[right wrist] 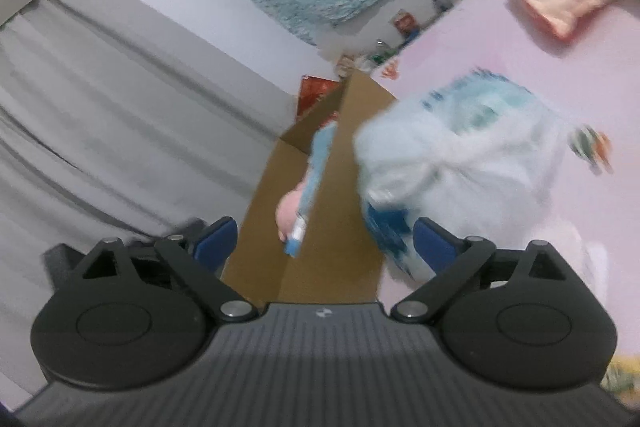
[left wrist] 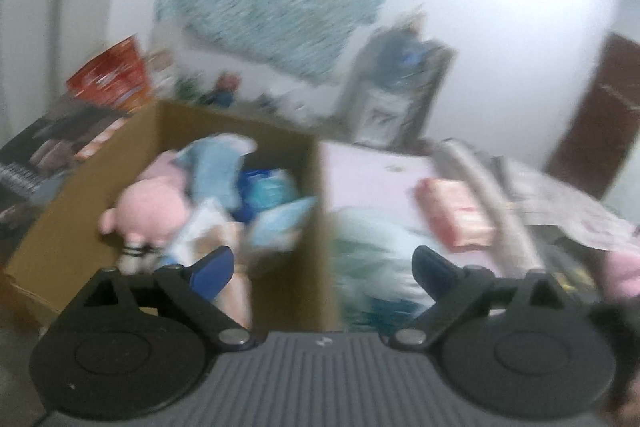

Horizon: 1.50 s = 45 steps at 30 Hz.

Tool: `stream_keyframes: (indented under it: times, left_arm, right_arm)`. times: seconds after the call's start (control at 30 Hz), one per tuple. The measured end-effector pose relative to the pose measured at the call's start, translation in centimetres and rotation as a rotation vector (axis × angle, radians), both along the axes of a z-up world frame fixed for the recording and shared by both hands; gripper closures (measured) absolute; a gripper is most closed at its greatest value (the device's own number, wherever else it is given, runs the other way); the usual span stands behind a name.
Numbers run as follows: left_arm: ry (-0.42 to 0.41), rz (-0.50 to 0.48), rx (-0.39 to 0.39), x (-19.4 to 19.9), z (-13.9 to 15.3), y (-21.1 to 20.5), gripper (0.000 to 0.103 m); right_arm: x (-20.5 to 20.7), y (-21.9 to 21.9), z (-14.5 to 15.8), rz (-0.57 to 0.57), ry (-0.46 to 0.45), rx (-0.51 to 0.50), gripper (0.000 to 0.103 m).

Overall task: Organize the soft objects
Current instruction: 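Move both tools from the box to the white yogurt cup on the bed, then close the left tool around the white yogurt cup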

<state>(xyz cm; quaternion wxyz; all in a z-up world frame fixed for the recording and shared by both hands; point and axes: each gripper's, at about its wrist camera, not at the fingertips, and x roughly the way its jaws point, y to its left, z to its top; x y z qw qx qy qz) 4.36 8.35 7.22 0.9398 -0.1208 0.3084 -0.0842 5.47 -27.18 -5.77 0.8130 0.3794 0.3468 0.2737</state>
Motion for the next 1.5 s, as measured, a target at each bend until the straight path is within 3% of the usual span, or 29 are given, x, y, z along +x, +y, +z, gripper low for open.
stream_keyframes:
  times: [0.1,0.23,0.53,0.8,0.93,1.1,1.33,1.5]
  left_arm:
    - [-0.06,-0.057,0.0,-2.3,-0.1,-2.6,0.004]
    - [-0.08,-0.123,-0.002,-4.1,-1.1,-6.2,0.004]
    - [-0.071,-0.279,0.103,-6.7,-4.7,-13.5,0.004]
    - [-0.029,-0.384,0.194,-6.8,-8.5,-17.9,0.005]
    - [0.005,-0.423,0.164,-5.9,-9.9,-18.6,0.006]
    - [0.037,-0.473,0.196,-3.7,-11.5,-20.4,0.01]
    - [0.069,-0.418,0.219,0.3,-13.7,-22.7,0.013]
    - [0.115,-0.412,0.242,2.2,-14.8,-24.3,0.03]
  right_arm:
    - [-2.5,-1.2,-2.1,-0.028,0.032,0.003,0.008]
    - [-5.2,-3.0,-4.2,-0.051,0.058,-0.004,0.008]
    - [-9.2,-7.5,-7.1,-0.145,0.054,-0.004,0.009]
    - [-10.6,-10.0,-7.0,-0.228,0.019,-0.024,0.017]
    - [-10.1,-10.3,-7.1,-0.247,0.016,-0.026,0.028]
    - [-8.9,-10.3,-7.2,-0.244,0.053,-0.013,0.042]
    - [-8.0,-10.6,-7.3,-0.274,0.073,-0.008,0.043]
    - [-7.5,-11.5,-7.7,-0.319,0.099,0.003,0.043]
